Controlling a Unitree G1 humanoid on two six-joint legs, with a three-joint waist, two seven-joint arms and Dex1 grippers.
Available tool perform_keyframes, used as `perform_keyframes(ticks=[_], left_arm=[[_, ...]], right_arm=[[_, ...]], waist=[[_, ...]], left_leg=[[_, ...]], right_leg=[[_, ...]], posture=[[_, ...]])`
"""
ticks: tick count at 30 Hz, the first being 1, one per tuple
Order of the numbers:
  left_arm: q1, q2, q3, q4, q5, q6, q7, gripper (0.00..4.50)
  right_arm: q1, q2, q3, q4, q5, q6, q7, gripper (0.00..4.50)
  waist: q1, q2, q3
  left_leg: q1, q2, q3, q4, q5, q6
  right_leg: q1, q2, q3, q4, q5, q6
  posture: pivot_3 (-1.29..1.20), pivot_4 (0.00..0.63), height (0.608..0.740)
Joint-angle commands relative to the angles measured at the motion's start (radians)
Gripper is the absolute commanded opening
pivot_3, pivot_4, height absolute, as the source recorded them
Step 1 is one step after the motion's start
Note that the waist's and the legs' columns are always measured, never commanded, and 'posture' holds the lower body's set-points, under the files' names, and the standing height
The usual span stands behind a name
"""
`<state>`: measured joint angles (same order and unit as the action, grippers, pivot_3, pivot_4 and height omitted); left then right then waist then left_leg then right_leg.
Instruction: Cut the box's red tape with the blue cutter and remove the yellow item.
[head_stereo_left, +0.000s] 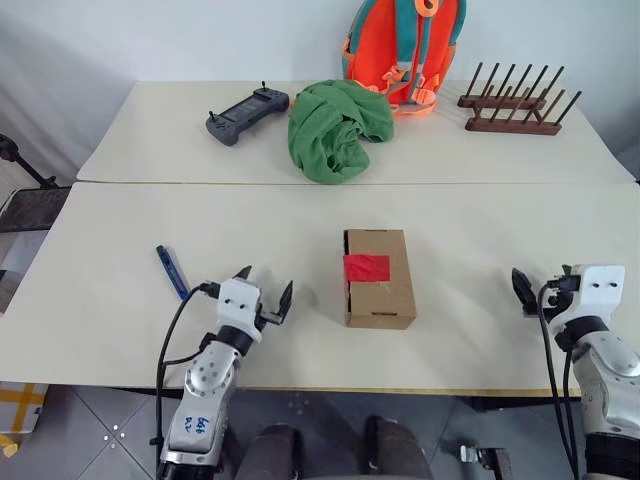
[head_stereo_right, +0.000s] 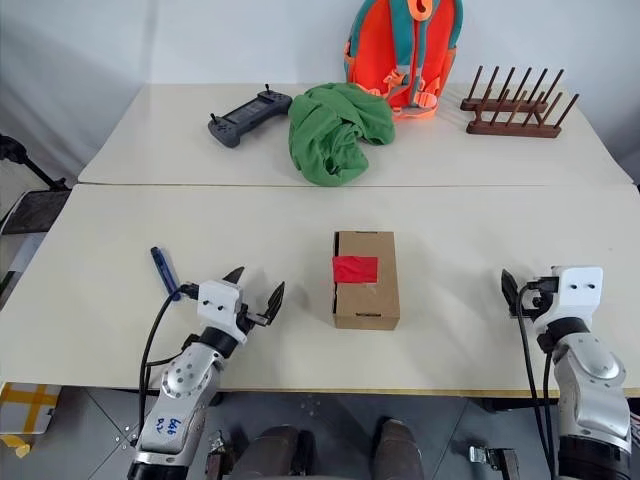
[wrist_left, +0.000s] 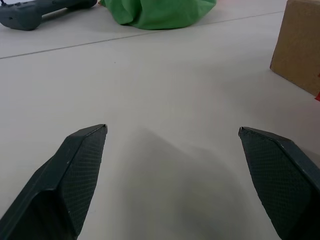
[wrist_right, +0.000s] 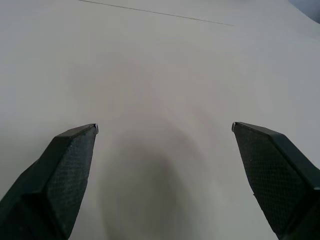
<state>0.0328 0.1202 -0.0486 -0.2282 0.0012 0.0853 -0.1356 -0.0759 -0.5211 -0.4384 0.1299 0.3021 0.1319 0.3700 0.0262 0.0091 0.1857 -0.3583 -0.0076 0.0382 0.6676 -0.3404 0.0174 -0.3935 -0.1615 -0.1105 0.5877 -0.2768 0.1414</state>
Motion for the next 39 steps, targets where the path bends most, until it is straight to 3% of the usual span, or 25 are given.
perform_keyframes(ticks=[1, 6, 8, 11, 23, 24, 34, 39], left_arm=[[-0.01, 0.008, 0.006, -0.025, 0.001, -0.01, -0.004, 4.48], [-0.07, 0.014, 0.005, -0.01, 0.061, 0.134, 0.045, 4.48], [-0.094, 0.019, -0.001, -0.002, 0.032, 0.064, 0.004, 4.48], [-0.142, 0.014, 0.003, 0.026, 0.054, 0.048, 0.032, 3.93], [-0.277, 0.021, -0.011, 0.132, -0.058, 0.147, -0.125, 0.31], [-0.283, 0.021, -0.011, 0.135, -0.065, 0.152, -0.135, 0.03], [-0.38, -0.016, -0.017, 0.182, -0.145, 0.204, -0.208, 0.03], [-0.441, -0.049, -0.041, 0.265, -0.154, 0.186, -0.249, 0.03]], right_arm=[[-0.014, -0.023, -0.031, -0.005, 0.013, -0.016, 0.006, 4.5], [-0.037, -0.041, -0.027, -0.014, 0.007, 0.125, -0.046, 4.5], [-0.042, -0.063, 0.0, -0.03, 0.001, 0.164, -0.022, 4.5], [-0.052, -0.07, 0.005, -0.068, -0.002, 0.173, -0.027, 3.95], [-0.072, -0.146, 0.101, -0.342, 0.097, 0.455, 0.109, 0.0], [-0.071, -0.151, 0.105, -0.358, 0.104, 0.474, 0.115, 0.0], [-0.095, -0.2, 0.193, -0.504, 0.185, 0.614, 0.225, 0.0], [-0.179, -0.199, 0.339, -0.5, 0.188, 0.643, 0.292, 0.0]], waist=[[0.0, 0.0, 0.0], [0.0, 0.0, 0.0], [0.001, 0.0, 0.0], [0.001, 0.0, 0.0], [0.002, 0.0, 0.0], [0.002, 0.0, 0.0], [0.003, 0.0, 0.0], [-0.001, 0.0, 0.0]], left_leg=[[0.0, 0.0, 0.0, 0.0, 0.0, 0.0], [0.0, 0.0, 0.0, 0.0, 0.0, 0.0], [0.0, 0.0, 0.0, 0.001, 0.0, 0.0], [0.0, 0.0, 0.0, 0.001, 0.0, 0.0], [-0.002, 0.0, 0.001, 0.004, 0.0, 0.0], [-0.003, 0.0, 0.001, 0.006, -0.001, 0.0], [-0.011, 0.0, -0.001, 0.016, -0.003, 0.002], [-0.011, 0.0, -0.001, 0.016, -0.003, 0.002]], right_leg=[[0.0, 0.0, 0.0, 0.0, 0.0, 0.0], [0.0, 0.0, 0.0, 0.001, 0.0, 0.0], [0.0, 0.0, 0.0, 0.001, 0.0, 0.0], [0.0, 0.0, 0.0, 0.0, 0.0, 0.0], [0.0, 0.0, -0.001, 0.001, 0.0, 0.001], [0.0, 0.001, -0.002, 0.001, 0.0, 0.001], [-0.002, 0.001, -0.004, 0.002, 0.002, 0.002], [-0.002, 0.001, -0.004, 0.002, 0.002, 0.002]], posture=[[0.0, 0.15, 0.74], [0.0, 0.15, 0.74], [0.0, 0.15, 0.74], [0.0, 0.15, 0.74], [0.0, 0.15, 0.74], [0.0, 0.15, 0.74], [0.0, 0.15, 0.74], [0.0, 0.15, 0.74]])
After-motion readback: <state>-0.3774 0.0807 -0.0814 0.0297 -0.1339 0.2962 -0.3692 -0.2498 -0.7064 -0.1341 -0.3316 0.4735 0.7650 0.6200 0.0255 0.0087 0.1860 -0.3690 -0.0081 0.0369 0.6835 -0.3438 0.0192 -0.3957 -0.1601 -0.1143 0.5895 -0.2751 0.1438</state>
